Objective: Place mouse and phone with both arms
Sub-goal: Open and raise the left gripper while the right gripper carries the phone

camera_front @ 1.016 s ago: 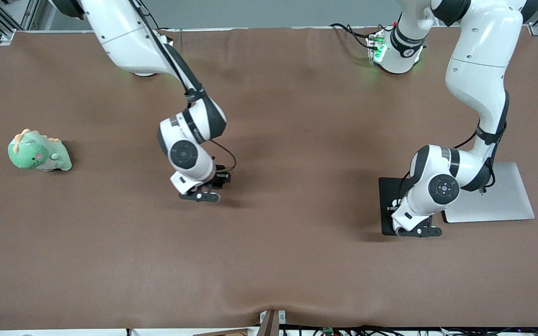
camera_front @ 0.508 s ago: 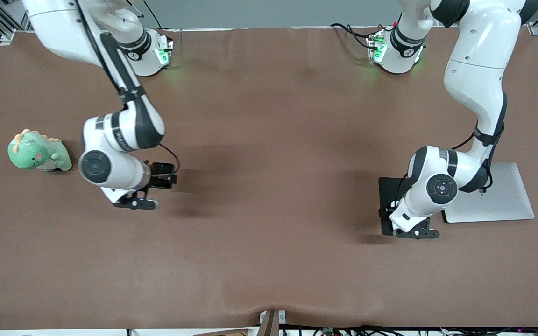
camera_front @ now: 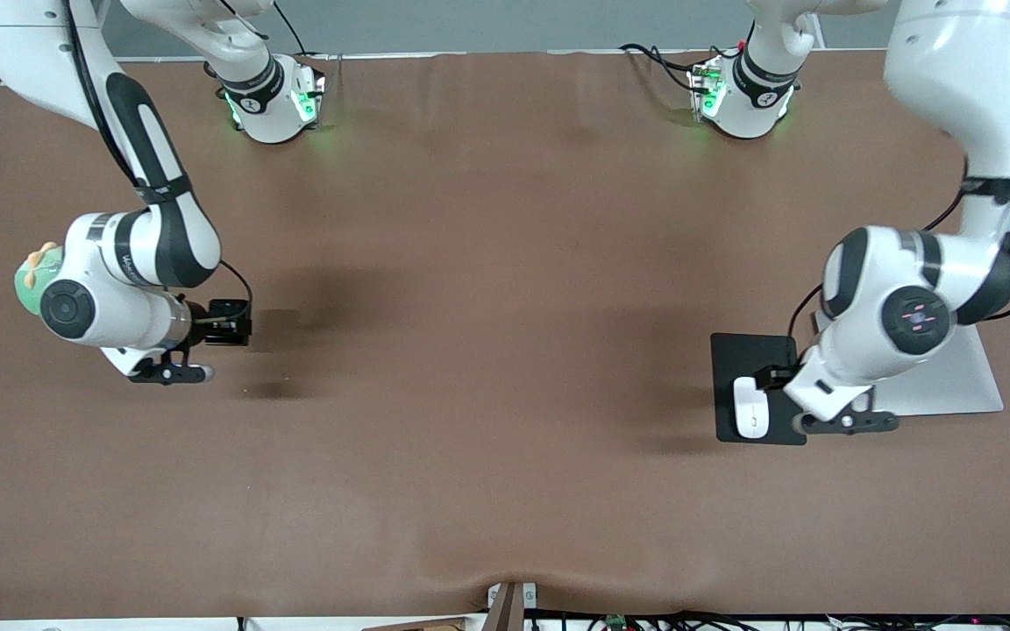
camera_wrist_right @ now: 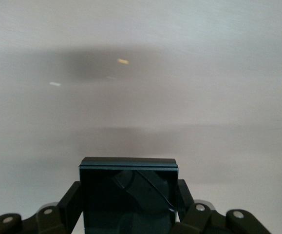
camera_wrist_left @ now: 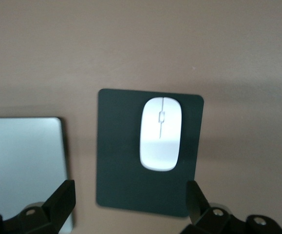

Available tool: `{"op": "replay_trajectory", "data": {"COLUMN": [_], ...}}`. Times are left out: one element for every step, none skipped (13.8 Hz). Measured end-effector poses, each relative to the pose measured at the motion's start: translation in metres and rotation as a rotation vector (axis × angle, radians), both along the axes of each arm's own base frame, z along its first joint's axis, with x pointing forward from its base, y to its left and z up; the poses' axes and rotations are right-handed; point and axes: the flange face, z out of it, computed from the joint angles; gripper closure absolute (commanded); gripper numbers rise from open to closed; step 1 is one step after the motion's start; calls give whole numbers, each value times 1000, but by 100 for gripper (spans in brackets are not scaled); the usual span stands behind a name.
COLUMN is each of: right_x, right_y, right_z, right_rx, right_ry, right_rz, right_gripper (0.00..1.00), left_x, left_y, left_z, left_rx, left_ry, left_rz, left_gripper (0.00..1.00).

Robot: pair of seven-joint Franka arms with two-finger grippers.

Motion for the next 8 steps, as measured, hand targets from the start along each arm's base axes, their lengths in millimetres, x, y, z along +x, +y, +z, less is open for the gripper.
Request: {"op": "replay_trajectory", "data": {"right_x": [-10, -22, -34, -47, -59, -68, -75, -80], "right_y": [-23, -46, -66, -84, -99, -112, -121, -127], "right_z": [-8, -17, -27, -37, -45, -51, -56, -59], "right_rx": [4, 13, 20, 28, 35, 41, 43, 44], "right_ry": [-12, -29, -38, -36, -34, -36, -40, -44], "right_rz": [14, 28, 37, 40, 43, 47, 48, 45], "right_gripper": [100, 100, 100, 100, 100, 100, 100, 100], "left_x": [-3, -6, -10, -15, -21, -27, -34, -41], "left_y": [13, 25, 34, 38, 38, 35, 31, 27], "left_z": [19, 35, 51, 68, 86, 106, 126, 146], "left_rx": [-17, -24, -26, -24, -22, -20, -20, -18], "left_ry": [4, 5, 6, 6, 3, -5, -18, -27], "left_rz": [-8, -16, -21, -25, -28, -33, -39, -44], "left_gripper": [0, 0, 0, 0, 0, 0, 0, 0]}}
